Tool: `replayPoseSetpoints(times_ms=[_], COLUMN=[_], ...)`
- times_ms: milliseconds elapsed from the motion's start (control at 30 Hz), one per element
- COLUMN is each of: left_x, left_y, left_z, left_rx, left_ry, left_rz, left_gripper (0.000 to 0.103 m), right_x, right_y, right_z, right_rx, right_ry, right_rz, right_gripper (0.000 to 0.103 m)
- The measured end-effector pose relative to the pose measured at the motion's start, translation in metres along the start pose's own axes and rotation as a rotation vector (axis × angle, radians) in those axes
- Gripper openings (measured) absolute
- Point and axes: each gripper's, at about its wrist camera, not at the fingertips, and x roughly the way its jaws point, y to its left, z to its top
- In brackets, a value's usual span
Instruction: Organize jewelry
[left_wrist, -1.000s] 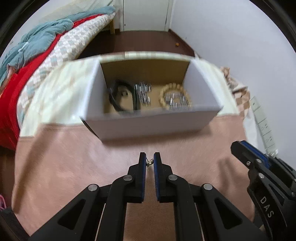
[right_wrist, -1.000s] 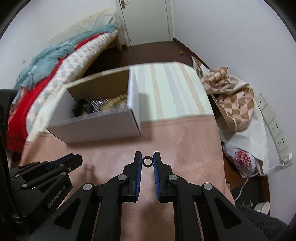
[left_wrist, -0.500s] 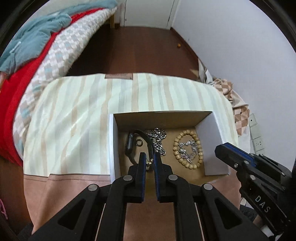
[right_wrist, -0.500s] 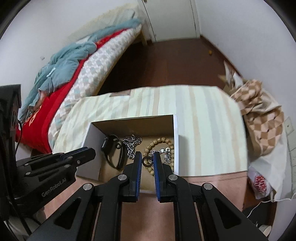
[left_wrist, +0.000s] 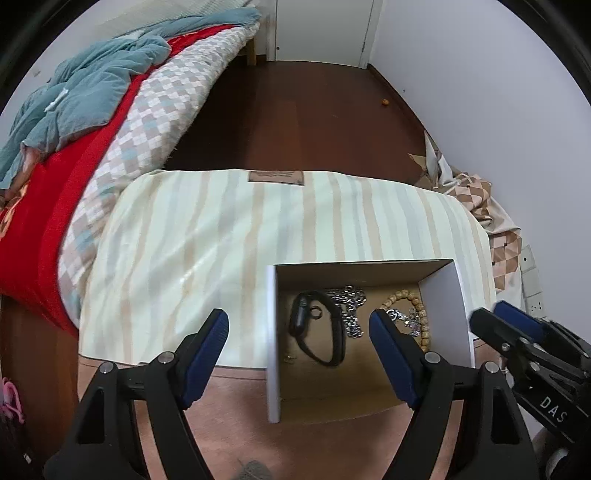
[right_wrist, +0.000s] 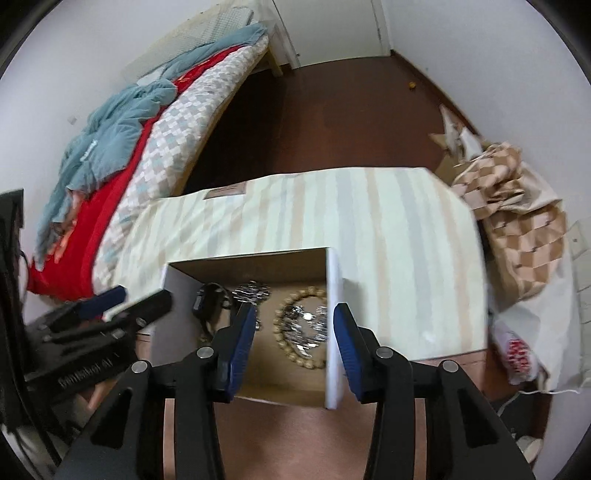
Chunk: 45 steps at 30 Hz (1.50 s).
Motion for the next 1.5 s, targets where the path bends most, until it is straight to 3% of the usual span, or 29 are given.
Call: replayPoseSetpoints(times_ms=[100, 167, 233, 300, 633, 1133, 1500], left_x=[-0.006, -0.011, -0.013, -0.017, -0.081, -0.23, -0.29], left_y=[0.004, 0.006, 0.007, 0.007, 0.004, 0.005, 0.005], left_z=[-0.005, -0.011, -0.018, -0.025, -0.049, -0.091, -0.115], left_rx=[0.007, 0.018, 0.021, 0.024, 0.013, -0.003, -0.011], left_ry=[-0.01, -0.021, -0.013, -0.011, -0.082, -0.289, -0.354], left_rz=[0.044, 0.075, 0.093, 0.1, 0.099, 0.08, 0.059], left_gripper=[0.1, 0.102, 0.103, 0.103, 0.103, 0.103, 0.103], right_x=[-0.009, -0.011, -0.012, -0.013, -0.066, -0.235, -0.32], right_y=[0.004, 0.007, 0.009, 0.01, 0.024, 0.07, 0.097], right_z=[-0.007, -0.013, -0.018, -0.025, -0.05, -0.085, -0.116], right_rx=[-0.041, -0.062, -0.077, -0.079, -0.066, -0.089, -0.117], right_ry=[-0.007, -0.001, 0.008, 0.019, -0.031, -0.266, -0.393], right_rz=[-0.117, -0.178, -0.217, -0.24, -0.282, -0.286, -0.28], right_gripper=[0.063, 0.076, 0.096, 0.1, 0.102, 0.102, 0.103])
